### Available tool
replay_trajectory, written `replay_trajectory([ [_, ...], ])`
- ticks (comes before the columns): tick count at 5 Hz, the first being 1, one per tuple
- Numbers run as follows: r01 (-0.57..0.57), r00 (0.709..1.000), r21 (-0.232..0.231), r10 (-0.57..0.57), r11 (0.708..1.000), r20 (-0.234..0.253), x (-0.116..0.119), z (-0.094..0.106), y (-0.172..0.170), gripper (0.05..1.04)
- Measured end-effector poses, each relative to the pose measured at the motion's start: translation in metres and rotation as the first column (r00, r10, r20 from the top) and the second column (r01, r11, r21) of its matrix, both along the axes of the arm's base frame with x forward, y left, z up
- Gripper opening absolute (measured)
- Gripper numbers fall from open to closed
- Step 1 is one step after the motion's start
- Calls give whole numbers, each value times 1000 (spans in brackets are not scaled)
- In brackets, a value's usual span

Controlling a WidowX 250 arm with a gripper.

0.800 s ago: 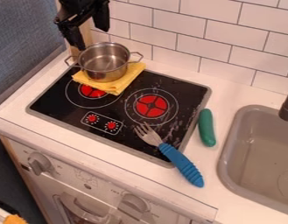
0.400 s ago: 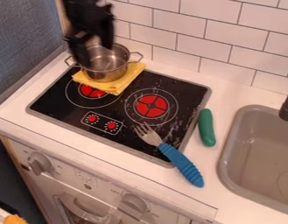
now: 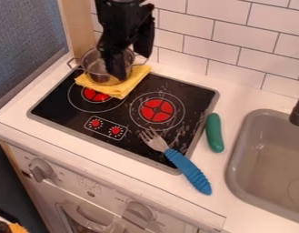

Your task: Moved blue fork to the top right of burners

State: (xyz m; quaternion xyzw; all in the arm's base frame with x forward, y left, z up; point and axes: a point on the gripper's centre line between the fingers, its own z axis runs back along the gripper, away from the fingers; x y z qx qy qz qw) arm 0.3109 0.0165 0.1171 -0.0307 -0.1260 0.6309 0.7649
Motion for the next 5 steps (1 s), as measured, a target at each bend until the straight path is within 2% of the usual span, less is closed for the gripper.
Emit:
replay_trajectory([
  [1,41,999,-13,-41,999,-12,-19,-18,-46,1001],
  [2,59,998,-5,-59,998,-13,-35,-36,-69,1001],
  [3,83,997,-20,-83,996,-5,-39,-57,-88,1001],
  [4,100,995,-54,-101,993,-4,-39,-74,-105,1001],
  [5,114,992,-58,-116,992,-39,-43,-87,-112,1001],
])
